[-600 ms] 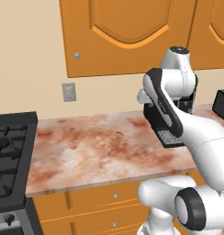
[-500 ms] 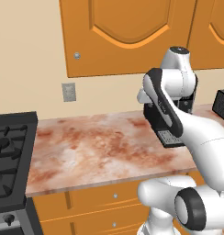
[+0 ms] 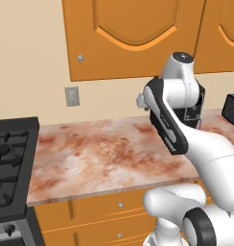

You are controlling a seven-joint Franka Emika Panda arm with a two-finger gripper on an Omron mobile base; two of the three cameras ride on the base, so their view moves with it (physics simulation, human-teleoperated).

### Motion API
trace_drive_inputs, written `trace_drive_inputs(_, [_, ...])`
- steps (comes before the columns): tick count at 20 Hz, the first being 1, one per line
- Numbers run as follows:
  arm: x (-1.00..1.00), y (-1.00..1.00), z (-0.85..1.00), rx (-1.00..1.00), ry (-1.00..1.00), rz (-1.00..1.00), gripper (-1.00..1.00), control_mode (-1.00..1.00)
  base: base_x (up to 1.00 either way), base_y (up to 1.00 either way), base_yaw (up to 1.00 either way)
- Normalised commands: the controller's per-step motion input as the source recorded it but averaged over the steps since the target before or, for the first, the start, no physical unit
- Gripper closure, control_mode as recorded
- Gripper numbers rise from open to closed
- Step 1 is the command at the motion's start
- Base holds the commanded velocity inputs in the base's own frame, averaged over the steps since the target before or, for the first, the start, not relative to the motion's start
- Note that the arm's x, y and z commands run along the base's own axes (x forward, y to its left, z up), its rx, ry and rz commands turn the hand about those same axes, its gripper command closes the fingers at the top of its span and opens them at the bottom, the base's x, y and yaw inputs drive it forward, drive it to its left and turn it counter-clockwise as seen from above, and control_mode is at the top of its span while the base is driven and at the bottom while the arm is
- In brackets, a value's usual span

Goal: Open the cabinet and move the ladle to the pot. Then close the cabinet.

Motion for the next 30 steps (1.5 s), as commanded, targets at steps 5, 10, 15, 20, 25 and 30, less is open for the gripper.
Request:
trace_drive_inputs(5, [0.00,0.41,0.00,0.00,-0.20,0.00,-1.00,-1.00,0.00,0.00,0.00])
trace_drive_inputs(10, [0.00,0.26,0.10,0.09,-0.15,0.00,-1.00,-1.00,0.00,0.00,0.00])
trace_drive_inputs(15, [0.03,0.26,0.23,0.15,-0.06,0.00,-1.00,-1.00,0.00,0.00,0.00])
trace_drive_inputs(20, [0.12,0.34,0.23,0.13,0.00,0.00,-1.00,-1.00,0.00,0.00,0.00])
trace_drive_inputs(25, [0.14,0.31,0.28,0.09,0.00,0.00,-1.00,-1.00,0.00,0.00,0.00])
trace_drive_inputs(30, [0.07,0.37,0.18,0.00,0.00,0.00,-1.00,-1.00,0.00,0.00,0.00])
